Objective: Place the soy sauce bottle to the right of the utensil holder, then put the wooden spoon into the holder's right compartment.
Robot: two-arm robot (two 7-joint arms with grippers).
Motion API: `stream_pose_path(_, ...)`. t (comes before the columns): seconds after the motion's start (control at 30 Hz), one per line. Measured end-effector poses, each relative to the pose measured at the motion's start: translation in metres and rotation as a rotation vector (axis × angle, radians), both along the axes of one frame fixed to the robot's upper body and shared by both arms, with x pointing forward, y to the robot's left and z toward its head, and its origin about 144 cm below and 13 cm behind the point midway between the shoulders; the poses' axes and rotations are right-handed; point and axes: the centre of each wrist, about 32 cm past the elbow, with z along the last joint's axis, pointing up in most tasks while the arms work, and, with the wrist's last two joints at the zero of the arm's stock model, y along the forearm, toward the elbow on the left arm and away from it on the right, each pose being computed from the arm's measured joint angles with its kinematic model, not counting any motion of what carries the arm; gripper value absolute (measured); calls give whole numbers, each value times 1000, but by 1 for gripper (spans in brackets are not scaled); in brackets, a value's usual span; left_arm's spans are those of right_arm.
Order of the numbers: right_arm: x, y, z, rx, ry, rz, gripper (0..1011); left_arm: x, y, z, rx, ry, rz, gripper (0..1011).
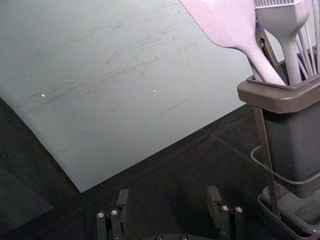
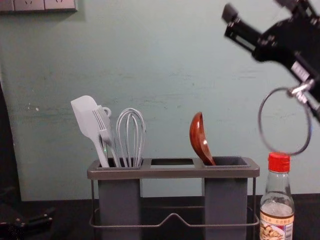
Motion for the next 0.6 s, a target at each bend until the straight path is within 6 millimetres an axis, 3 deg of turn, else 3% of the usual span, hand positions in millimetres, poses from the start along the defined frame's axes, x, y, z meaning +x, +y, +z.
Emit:
stream_pose_path(0.23,-4,-19,18,-15,-52,-37,1003,0,0,0,0,0,0,1000)
stream_pose_path(0.6,-15,-54,26,-85,-7,-176,1003,0,0,0,0,0,0,1000)
